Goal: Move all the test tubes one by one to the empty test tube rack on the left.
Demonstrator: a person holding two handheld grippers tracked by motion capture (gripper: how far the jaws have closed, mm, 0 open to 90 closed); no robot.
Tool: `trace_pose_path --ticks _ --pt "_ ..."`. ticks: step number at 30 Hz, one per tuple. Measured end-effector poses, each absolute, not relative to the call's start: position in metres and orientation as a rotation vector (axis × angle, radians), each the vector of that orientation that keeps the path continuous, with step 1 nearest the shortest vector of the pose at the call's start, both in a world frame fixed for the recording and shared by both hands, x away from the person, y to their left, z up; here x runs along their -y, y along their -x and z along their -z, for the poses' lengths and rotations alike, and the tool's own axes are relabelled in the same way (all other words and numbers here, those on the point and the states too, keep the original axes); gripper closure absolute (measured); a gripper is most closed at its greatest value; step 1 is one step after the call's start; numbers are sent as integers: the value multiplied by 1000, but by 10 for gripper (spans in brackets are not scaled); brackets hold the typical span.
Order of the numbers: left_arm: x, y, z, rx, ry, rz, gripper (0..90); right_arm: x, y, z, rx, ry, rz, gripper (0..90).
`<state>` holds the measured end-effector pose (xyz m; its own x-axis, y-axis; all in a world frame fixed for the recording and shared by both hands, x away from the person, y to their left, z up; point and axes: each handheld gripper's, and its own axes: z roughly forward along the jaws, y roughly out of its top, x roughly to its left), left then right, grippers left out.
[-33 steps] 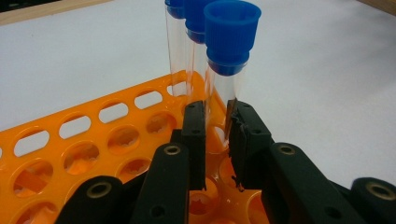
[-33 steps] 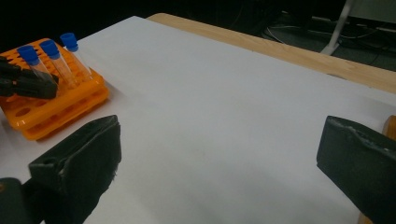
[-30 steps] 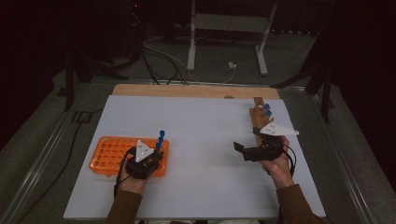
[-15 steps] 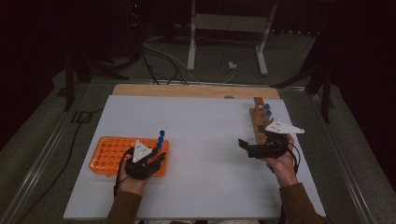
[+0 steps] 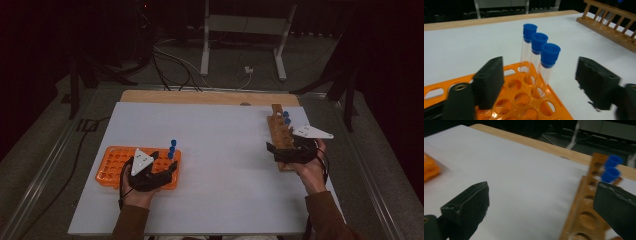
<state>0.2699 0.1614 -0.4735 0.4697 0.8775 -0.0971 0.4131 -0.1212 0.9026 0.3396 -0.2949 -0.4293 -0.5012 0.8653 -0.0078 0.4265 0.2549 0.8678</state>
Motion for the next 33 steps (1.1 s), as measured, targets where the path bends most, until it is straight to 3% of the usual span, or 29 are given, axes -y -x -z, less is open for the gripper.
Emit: trace_pose_path --ticks 6,8,12,16,26,30,33 --pt "-164 -270 473 -1119 -1709 -592 91 311 -355 432 -2016 -1216 -1152 8" --pt "-163 -270 472 -1115 -1705 -582 33 316 -362 434 -2012 -1234 -1136 48" --pt "-161 -269 472 -1099 -1698 -576 13 322 -377 437 -2000 -1275 -1105 93" --pt "-159 -268 471 -1094 -1699 -583 14 329 -391 441 -1976 -1343 -1080 198" --pt "-157 -265 467 -1078 -1687 -587 14 326 -410 449 -1990 -1336 -1030 680" --pt "-156 -264 465 -1066 -1679 -596 14 326 -413 455 -1976 -1364 -1041 760" --pt "-153 -264 462 -1051 -1679 -601 14 325 -414 456 -1963 -1366 -1041 759"
